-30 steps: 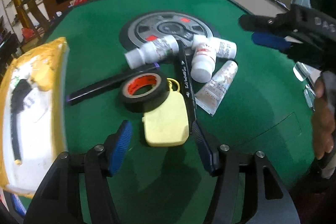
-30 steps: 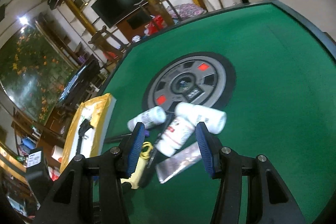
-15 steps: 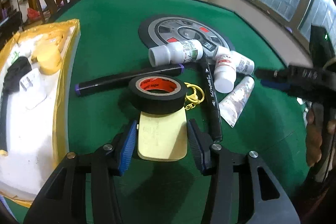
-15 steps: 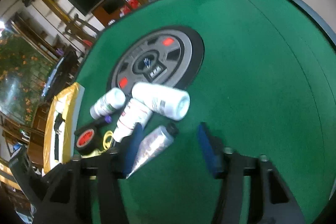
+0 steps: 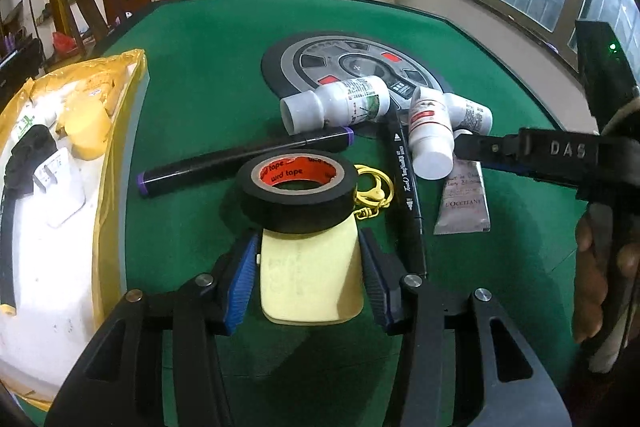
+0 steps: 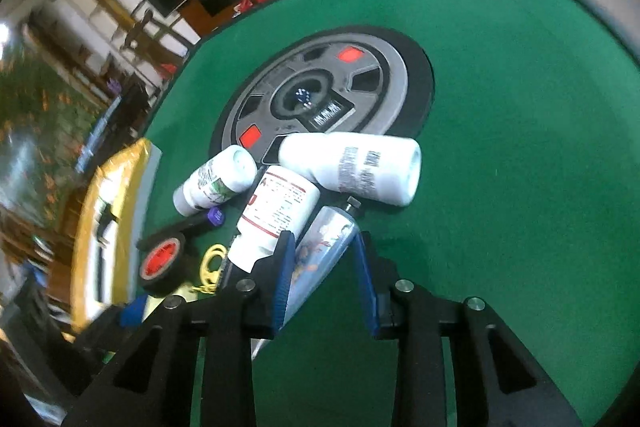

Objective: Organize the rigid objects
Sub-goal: 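Grasp the pale yellow case with the left tool while the right tool grasps the silver hand-cream tube, then lift the yellow case with the left tool while the right tool lifts the silver tube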

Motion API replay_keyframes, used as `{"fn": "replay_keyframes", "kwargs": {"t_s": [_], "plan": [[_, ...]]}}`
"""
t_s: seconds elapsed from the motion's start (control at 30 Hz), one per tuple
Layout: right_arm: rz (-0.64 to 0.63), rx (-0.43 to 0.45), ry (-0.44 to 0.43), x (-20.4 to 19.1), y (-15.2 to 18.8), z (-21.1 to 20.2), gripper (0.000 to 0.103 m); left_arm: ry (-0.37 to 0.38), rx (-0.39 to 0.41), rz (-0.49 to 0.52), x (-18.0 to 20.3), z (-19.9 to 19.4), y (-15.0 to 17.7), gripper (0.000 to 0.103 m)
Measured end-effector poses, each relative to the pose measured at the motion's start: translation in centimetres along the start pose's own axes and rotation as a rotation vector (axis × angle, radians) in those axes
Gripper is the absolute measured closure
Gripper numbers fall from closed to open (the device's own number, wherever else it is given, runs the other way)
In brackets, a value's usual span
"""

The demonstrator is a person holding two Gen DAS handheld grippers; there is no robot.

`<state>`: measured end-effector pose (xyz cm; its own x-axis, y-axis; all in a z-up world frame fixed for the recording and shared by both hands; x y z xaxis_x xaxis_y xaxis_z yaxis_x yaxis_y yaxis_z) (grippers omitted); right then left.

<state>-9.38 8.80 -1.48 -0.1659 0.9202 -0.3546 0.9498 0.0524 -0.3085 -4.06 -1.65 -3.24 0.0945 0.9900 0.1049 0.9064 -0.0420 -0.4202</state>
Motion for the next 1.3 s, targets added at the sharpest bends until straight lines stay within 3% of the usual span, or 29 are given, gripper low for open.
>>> {"fn": "replay_keyframes", "kwargs": {"t_s": [0.07, 0.17, 0.23, 0.47, 0.6, 0.83, 1.1, 1.3], "plan": [[-0.043, 0.017, 0.031, -0.5, -0.2, 0.1, 0.078, -0.006, 0.004, 0.002, 0.0, 0.0, 0.0, 0.056], [-0.058, 0.03, 0.002, -0.6, -0.1, -0.6, 0.085, 0.035, 0.011, -0.026, -0.7, -0.3, 0.0, 0.058], [-0.054, 0.057, -0.01, -0.5, 0.0, -1.5, 0.086, 0.065, 0.017, -0.046, -1.1, -0.4, 0.0, 0.058], [-0.04, 0.075, -0.03, -0.1, -0.1, -2.4, 0.086, 0.063, 0.016, -0.039, -1.0, -0.6, -0.1, 0.058], [-0.049, 0.093, -0.041, -0.5, 0.0, -3.1, 0.087, 0.11, 0.004, -0.023, -0.1, -1.5, 0.6, 0.058], [-0.045, 0.08, -0.034, -0.3, 0.1, -3.1, 0.087, 0.04, -0.036, 0.018, 0.7, -1.7, 2.1, 0.058], [-0.027, 0.016, -0.053, 0.2, 0.1, -0.9, 0.09, 0.026, -0.043, 0.026, 0.7, -1.3, 2.1, 0.058], [-0.063, 0.027, -0.019, -0.1, 0.1, -0.9, 0.089, 0.012, -0.043, 0.036, 0.9, -1.2, 2.3, 0.058]]}}
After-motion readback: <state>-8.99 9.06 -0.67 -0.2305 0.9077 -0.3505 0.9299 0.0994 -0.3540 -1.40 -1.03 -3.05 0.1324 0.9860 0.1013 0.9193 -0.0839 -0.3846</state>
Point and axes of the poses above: each gripper's, at about its wrist camera, not at the fingertips, and z roughly the way its jaws point, x to its right, y to its underside, the point moved 6 cm from there along z, roughly the way its jaws point, and after that the axes turned 13 degrees about -x, right-handed, at the moved point
